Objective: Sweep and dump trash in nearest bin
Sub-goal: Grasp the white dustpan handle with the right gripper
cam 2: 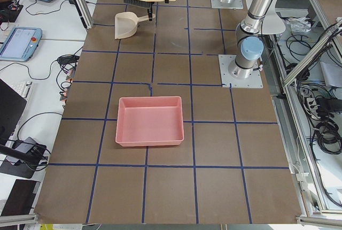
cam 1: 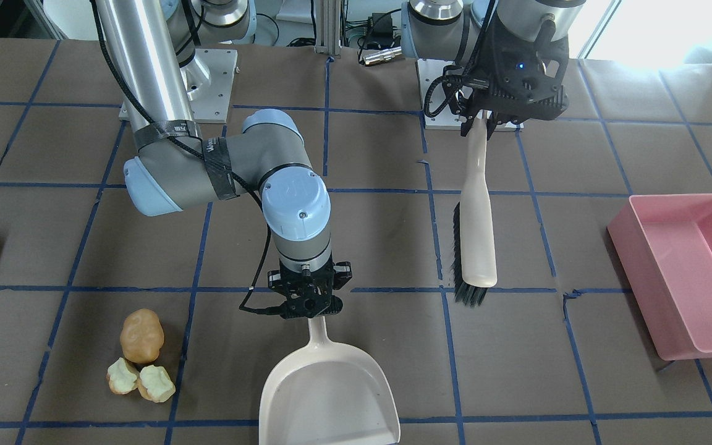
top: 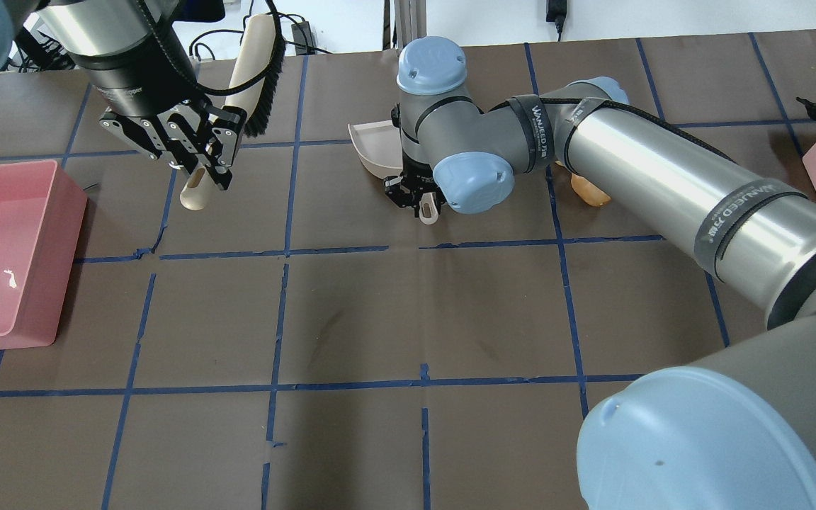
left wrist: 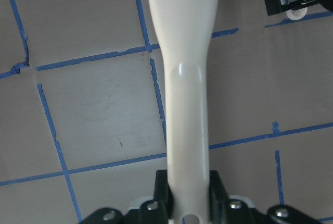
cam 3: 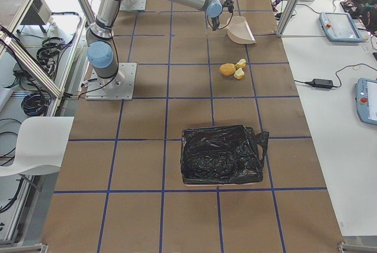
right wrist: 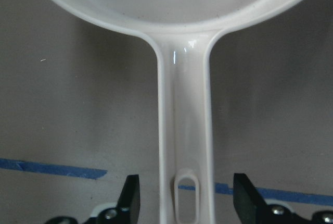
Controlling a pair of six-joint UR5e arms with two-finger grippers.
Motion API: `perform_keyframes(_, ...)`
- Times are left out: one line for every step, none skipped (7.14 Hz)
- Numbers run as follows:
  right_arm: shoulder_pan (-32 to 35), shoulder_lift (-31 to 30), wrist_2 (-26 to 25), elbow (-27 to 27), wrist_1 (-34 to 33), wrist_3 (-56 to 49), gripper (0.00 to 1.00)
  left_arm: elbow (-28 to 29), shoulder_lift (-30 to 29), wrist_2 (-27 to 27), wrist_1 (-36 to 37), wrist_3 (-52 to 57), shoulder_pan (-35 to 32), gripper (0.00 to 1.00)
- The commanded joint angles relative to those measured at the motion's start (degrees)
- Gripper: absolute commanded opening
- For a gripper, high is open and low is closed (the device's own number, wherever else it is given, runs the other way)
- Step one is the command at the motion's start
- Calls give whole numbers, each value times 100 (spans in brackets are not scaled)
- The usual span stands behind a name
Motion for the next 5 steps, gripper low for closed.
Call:
perform_keyframes(-9,1,5,-5,51,22,7,-6,1,-15,0,0,1,2)
perform_keyframes(-18,-16,5,-13,69,22,1,-15,1,-15,0,0,-8,2)
perform_keyframes(-35,-42,5,-31,95,-12,0,-15,18,-7,0,0,1,2)
perform_keyframes(-184,-86,14,-83,217,-178,0,37,-16,-59,0,-61,-8,2)
perform_keyframes(-333,-208,14,-205,479,-484,0,20,-8,-120,0,-61,-8,2)
